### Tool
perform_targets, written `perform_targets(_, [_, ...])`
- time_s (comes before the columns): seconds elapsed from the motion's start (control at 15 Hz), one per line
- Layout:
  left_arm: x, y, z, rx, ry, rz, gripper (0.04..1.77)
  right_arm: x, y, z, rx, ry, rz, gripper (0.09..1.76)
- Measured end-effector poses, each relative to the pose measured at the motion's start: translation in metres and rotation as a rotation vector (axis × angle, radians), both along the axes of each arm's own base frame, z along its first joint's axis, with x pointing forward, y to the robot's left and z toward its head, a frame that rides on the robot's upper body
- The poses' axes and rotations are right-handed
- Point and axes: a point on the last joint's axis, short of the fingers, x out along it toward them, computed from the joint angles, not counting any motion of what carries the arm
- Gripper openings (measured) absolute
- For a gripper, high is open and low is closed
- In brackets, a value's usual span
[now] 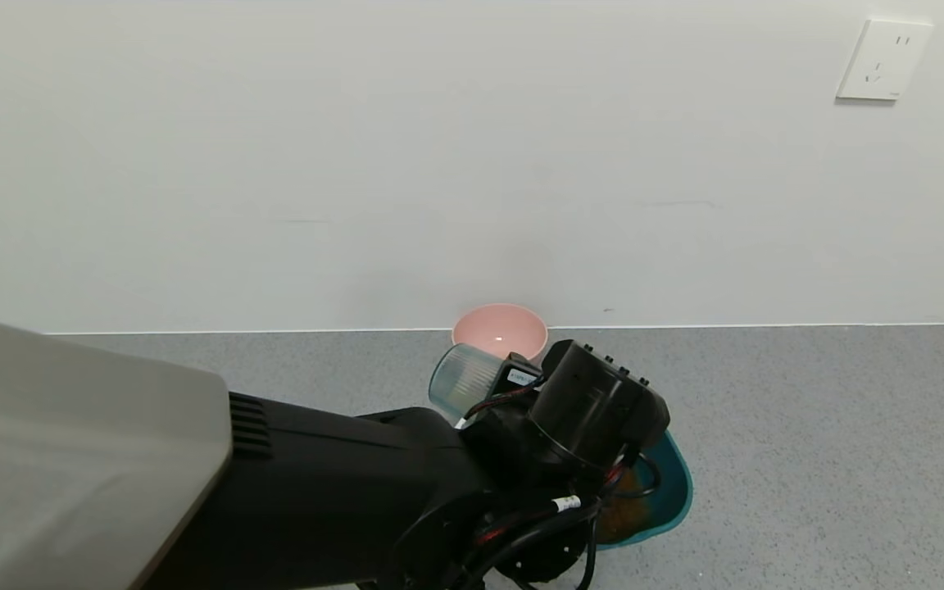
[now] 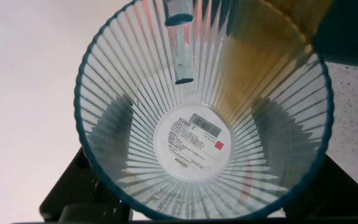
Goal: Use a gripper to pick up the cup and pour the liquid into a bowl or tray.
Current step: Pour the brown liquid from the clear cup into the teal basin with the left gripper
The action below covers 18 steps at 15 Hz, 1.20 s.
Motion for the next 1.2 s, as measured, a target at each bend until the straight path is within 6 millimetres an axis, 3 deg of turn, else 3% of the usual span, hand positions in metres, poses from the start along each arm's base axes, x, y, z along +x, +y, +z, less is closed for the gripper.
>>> perform_targets(0.6, [-0.001,0.002,-0.002,0.026,-0.004,0.005,1.32,0.0,0.0,0.0,0.0,0.0,0.0,1.71])
perform_targets(0.87, [0.002,0.005,0.022,-0.059,-0.054,0.02,1.32,0.0,0.0,0.0,0.0,0.0,0.0,1.71])
perform_targets(1.2, [0.004,0.015,0.054,-0.357,-0.157,0.096,1.32,0.0,0.0,0.0,0.0,-0.001,0.0,1.71])
